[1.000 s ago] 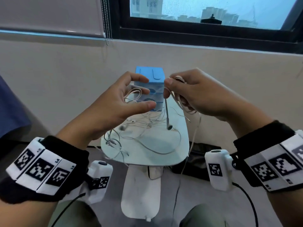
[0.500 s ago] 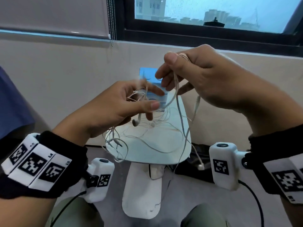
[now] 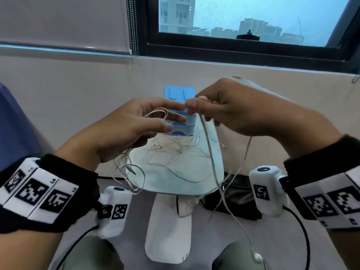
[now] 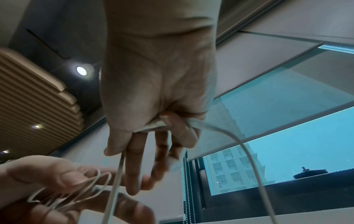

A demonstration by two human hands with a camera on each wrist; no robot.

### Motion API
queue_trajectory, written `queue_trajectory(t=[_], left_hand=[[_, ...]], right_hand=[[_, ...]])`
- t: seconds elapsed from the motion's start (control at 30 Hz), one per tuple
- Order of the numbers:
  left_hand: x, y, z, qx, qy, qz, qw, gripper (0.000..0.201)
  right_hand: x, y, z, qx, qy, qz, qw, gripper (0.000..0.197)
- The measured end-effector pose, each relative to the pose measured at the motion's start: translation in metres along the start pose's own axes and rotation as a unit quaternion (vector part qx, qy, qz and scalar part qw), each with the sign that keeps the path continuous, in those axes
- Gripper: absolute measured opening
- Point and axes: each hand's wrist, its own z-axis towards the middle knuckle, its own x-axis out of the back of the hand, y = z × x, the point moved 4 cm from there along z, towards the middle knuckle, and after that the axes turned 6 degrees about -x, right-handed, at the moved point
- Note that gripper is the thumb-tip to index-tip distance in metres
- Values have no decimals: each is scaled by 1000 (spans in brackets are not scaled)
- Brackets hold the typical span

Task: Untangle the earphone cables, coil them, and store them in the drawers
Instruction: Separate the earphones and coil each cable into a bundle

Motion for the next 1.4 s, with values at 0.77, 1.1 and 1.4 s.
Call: queue_trajectory(t=[0.77,1.1,1.4], left_hand=[[-72,-53,15,71,-70,-31,995,28],[-101,-74,17,84,-136,18,987,27],[-37,-76,13,77,-25,97,992,26]], right_hand=[[47,25,-14,-88,199,-68,974,36],[42,22,1,-102,251,207,940,36],[32,104,-3,-224,399,-27,889,26]])
